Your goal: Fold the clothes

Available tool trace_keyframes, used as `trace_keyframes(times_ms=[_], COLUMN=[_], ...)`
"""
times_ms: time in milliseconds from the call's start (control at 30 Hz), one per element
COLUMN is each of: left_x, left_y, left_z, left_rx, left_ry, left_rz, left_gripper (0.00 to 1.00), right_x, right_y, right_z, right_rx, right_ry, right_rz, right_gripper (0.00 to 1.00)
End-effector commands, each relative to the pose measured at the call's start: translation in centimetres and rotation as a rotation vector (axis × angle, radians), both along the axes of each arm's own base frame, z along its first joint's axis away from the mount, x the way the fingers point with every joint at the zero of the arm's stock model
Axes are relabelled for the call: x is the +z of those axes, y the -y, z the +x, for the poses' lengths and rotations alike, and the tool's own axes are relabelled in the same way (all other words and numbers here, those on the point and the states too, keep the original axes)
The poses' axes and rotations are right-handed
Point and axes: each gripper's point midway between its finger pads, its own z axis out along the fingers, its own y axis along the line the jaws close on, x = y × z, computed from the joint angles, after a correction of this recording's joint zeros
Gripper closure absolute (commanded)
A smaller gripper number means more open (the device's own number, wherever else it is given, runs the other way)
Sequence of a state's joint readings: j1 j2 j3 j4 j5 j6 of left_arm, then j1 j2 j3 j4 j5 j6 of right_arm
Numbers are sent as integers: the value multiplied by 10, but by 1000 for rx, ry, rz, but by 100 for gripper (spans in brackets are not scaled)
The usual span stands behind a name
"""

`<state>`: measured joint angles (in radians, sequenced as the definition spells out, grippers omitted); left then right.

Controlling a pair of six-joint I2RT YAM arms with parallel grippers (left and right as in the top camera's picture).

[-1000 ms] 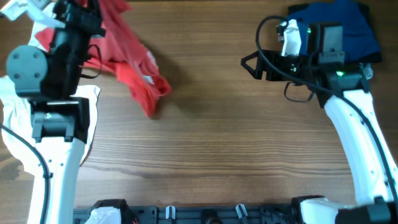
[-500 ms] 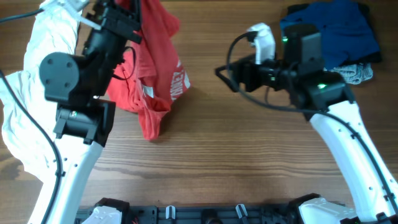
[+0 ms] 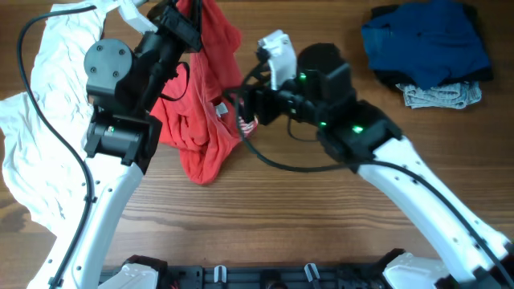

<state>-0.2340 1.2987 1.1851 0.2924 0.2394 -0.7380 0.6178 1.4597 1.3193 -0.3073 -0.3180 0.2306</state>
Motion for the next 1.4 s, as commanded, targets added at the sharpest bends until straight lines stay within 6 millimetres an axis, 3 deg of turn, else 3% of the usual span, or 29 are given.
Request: trace_keyframes(times_ms=[0,167,433,700,767,867,1000,1200,1267,1367], left_x=[9,9,2,1,1,-3,-17,-26,-21,5], left_y=[0,0,0,-7,-8,-13,-35,-74,-82,-69], left_z=[-1,-1,0,3,4,7,15,19,12,-17], left_rx=[13,13,14,55,61,99,196,287,300,212], left_ry=[34,32,6,0,-3,-1,-51,-96,-93,-4], left_rz=[15,16,23,18,20,64,97,133,132,191], left_gripper=[96,96,96,96,96,96,96,96,96,96], right_x=[-17,-42,-34,-42,-45,-50,-36,31,57,88], right_y=[-27,-46,-54,-42,-41,-32,8,93,126,169], right_z=[10,25,30,37,36,37,35,18,8,-13], right_rx=[-14,-92,-151,-273,-276,-313,-442,-572,-625,-681], right_ry=[-4,-2,26,-44,-52,-58,-20,83,113,164], right_rz=[-6,-27,13,30,20,-18,-97,-115,-79,-44], right_gripper=[23,28,38,81,95,96,96,96,96,96])
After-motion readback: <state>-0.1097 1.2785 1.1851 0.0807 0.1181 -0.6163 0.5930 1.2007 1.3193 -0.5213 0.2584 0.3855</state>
